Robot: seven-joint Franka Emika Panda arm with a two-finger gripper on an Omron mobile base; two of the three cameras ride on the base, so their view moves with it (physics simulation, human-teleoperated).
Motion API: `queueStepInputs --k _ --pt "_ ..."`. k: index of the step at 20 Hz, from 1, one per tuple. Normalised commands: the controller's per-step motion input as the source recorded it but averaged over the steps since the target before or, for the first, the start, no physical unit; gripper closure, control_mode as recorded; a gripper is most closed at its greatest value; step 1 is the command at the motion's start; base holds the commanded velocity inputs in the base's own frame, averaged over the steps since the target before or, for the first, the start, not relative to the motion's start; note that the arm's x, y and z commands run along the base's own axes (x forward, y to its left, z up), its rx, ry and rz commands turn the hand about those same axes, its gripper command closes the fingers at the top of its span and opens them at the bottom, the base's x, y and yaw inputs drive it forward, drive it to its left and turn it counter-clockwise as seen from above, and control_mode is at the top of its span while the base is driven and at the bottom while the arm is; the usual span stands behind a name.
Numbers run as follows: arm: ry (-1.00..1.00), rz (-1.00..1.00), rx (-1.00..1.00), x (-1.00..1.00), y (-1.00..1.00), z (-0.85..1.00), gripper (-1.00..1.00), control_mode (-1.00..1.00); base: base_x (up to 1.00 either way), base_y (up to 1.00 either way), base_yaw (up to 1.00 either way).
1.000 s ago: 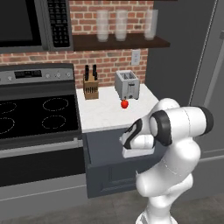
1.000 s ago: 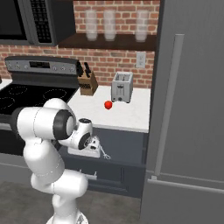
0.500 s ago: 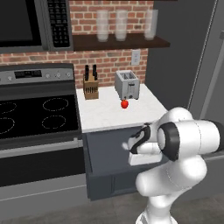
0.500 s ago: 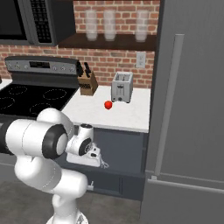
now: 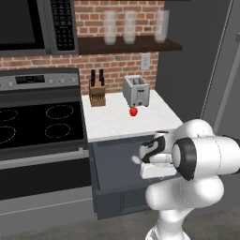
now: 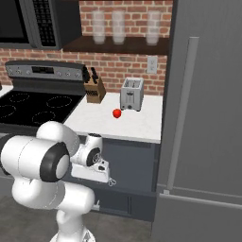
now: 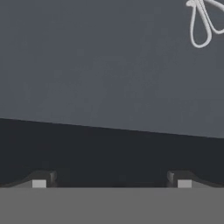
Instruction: Pick the tongs from the drawer and place it on the counter.
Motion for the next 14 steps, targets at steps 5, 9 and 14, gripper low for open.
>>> queueStepInputs --k 5,9,14 --pt "0.02 0.0 0.0 0.0 0.0 0.0 -1.0 -1.0 0.0 0.0 0.0" --pt "0.0 0.0 0.01 0.26 -0.01 0.1 -1.0 -1.0 0.0 0.0 0.0" --pt "0.0 0.0 0.07 0.81 0.0 0.45 -1.0 -1.0 0.0 0.0 0.0"
